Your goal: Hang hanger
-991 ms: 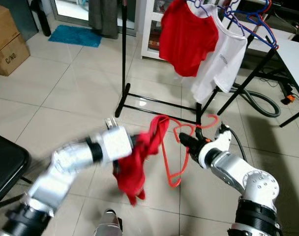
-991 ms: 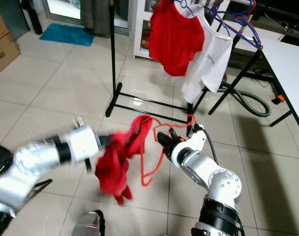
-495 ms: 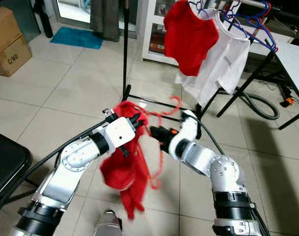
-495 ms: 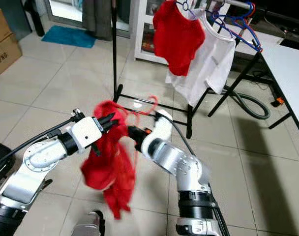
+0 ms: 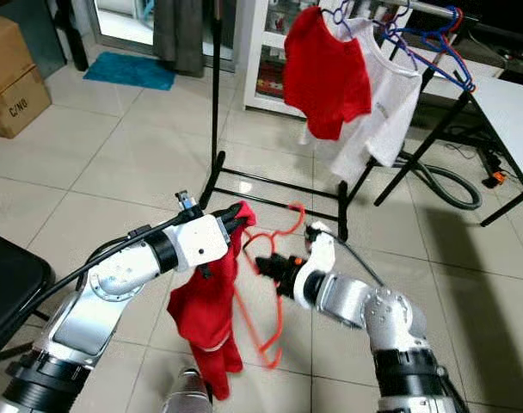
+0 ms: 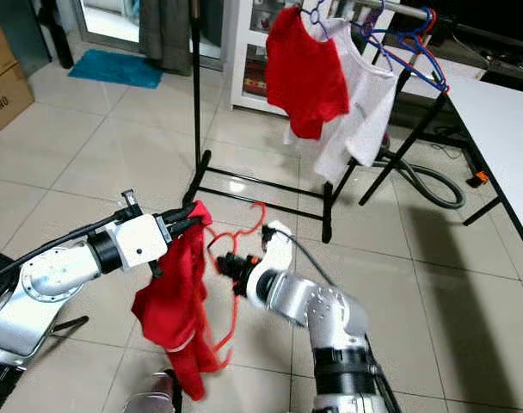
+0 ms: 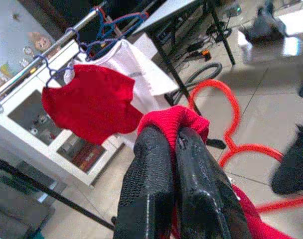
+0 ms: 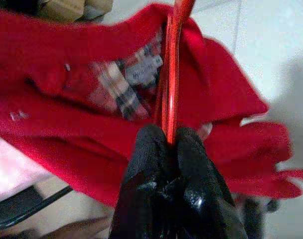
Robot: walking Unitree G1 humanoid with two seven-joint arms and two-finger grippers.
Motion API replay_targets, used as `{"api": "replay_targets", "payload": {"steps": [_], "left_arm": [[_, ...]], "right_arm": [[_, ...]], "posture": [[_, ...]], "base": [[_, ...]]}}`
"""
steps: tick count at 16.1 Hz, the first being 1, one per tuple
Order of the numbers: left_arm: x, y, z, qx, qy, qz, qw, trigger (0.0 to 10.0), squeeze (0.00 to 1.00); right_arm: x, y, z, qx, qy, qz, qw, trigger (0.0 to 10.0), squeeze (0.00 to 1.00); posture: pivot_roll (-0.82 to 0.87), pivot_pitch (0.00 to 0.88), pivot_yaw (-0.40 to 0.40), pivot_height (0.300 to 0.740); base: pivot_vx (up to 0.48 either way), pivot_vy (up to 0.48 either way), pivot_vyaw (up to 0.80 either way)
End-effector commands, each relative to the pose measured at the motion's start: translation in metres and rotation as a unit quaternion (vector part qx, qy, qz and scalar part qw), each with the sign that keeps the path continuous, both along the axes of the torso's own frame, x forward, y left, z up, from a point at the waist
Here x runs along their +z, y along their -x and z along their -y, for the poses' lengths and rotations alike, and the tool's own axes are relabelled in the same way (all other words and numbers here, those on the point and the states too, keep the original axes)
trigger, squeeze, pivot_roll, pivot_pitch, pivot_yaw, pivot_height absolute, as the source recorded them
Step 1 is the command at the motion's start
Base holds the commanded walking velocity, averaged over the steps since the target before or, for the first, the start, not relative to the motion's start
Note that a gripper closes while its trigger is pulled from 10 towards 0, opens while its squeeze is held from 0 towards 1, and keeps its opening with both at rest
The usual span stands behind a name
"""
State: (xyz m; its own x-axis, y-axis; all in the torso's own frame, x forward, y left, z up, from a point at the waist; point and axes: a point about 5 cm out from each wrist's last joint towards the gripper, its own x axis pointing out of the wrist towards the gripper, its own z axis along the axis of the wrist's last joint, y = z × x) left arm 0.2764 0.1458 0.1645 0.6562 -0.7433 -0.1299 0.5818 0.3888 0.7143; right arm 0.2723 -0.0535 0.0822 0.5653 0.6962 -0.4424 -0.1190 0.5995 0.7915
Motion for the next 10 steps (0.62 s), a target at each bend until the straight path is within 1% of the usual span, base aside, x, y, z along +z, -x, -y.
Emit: {"api": "replay_targets", "payload": {"steps": [1, 3, 5, 6, 7, 9, 10], "left_arm": [[0.015, -0.002, 0.009, -0.029, 0.014, 0.023, 0.999, 10.0, 0.00], [0.017, -0.005, 0.010, -0.029, 0.019, 0.019, 0.999, 10.0, 0.00], [0.019, -0.013, 0.005, -0.015, 0.015, 0.014, 1.000, 10.0, 0.00], [0.019, -0.016, -0.001, -0.012, 0.000, 0.013, 1.000, 10.0, 0.00], [0.018, -0.019, -0.010, -0.021, -0.031, 0.004, 0.999, 10.0, 0.00], [0.022, -0.022, -0.014, -0.021, -0.034, 0.005, 0.999, 10.0, 0.00], [0.029, -0.025, -0.018, -0.027, -0.033, 0.006, 0.999, 10.0, 0.00]], "right_arm": [[-0.004, 0.007, -0.006, 0.020, -0.015, -0.017, 1.000, 10.0, 0.00], [-0.005, 0.014, -0.013, 0.050, -0.025, -0.029, 0.998, 10.0, 0.00], [-0.005, 0.019, -0.012, 0.077, -0.019, -0.024, 0.997, 10.0, 0.00], [0.003, 0.019, -0.007, 0.097, -0.029, 0.006, 0.995, 10.0, 0.00], [0.017, 0.015, 0.002, 0.116, -0.047, 0.046, 0.991, 10.0, 0.00], [0.022, 0.012, 0.008, 0.121, -0.053, 0.059, 0.989, 10.0, 0.00], [0.023, 0.010, 0.011, 0.131, -0.048, 0.068, 0.988, 10.0, 0.00]], "posture": [[0.29, 0.076, -0.118, 0.740], [0.29, 0.077, -0.115, 0.740], [0.28, 0.080, -0.114, 0.740], [0.28, 0.080, -0.115, 0.740], [0.28, 0.081, -0.116, 0.740], [0.28, 0.083, -0.116, 0.740], [0.28, 0.084, -0.117, 0.740]], "base": [[0.000, 0.000, 0.00], [0.000, 0.000, 0.00], [0.000, 0.000, 0.00], [0.000, 0.000, 0.00], [0.000, 0.000, 0.00], [0.000, 0.000, 0.00], [0.000, 0.000, 0.00]]}}
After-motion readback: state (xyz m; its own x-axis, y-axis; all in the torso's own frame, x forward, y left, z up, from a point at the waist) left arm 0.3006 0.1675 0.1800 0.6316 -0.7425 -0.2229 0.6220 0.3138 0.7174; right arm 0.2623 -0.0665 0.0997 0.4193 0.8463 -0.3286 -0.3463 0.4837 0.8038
